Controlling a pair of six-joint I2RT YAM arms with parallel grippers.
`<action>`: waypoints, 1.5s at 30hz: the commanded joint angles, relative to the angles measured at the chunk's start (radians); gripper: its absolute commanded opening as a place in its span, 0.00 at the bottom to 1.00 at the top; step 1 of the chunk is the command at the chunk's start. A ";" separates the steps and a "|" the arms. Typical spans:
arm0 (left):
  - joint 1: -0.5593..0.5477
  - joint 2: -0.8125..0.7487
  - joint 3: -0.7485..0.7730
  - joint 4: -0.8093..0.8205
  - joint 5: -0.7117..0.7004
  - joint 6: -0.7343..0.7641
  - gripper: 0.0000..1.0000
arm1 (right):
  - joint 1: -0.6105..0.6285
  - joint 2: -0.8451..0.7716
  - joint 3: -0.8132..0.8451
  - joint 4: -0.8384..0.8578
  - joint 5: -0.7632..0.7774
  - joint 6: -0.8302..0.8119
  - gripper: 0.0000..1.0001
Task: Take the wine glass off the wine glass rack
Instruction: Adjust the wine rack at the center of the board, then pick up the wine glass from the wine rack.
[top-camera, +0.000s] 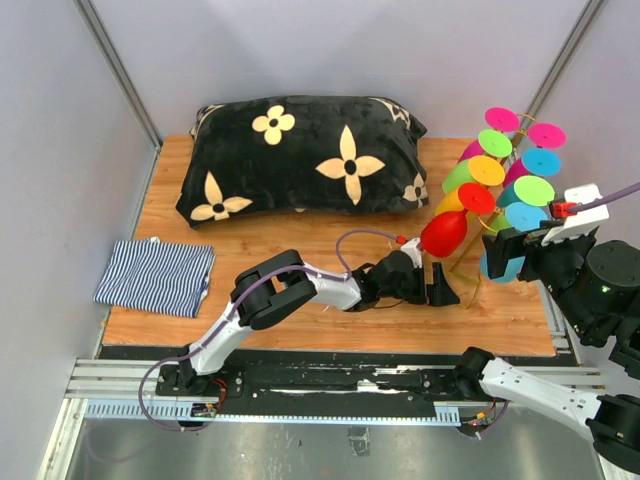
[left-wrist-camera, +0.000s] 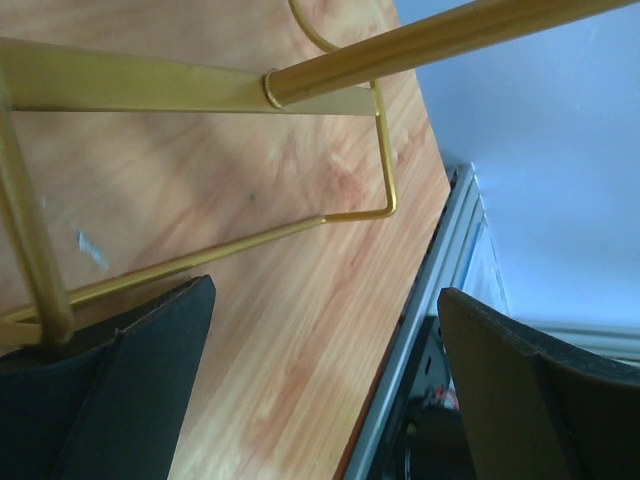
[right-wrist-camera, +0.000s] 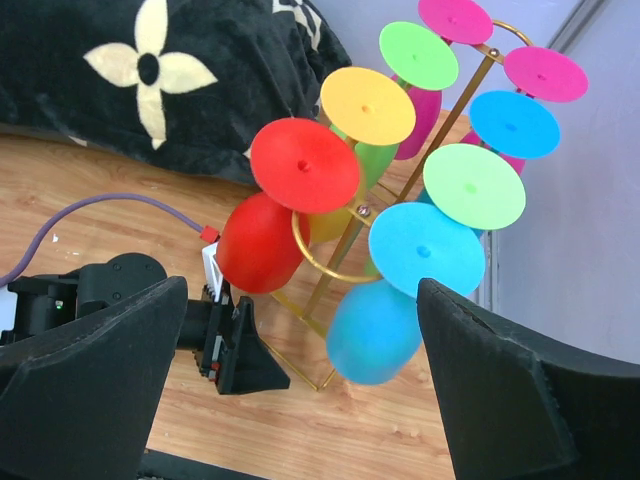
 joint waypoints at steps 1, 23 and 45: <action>0.006 0.077 0.121 -0.078 -0.068 0.039 1.00 | -0.008 0.003 -0.033 0.014 0.065 0.003 0.98; 0.005 -0.160 -0.142 -0.032 -0.070 0.121 1.00 | -0.114 0.278 0.161 0.077 0.030 -0.127 0.98; -0.046 -0.951 -0.668 -0.276 -0.384 0.215 1.00 | -1.150 0.258 0.102 0.029 -0.592 0.204 1.00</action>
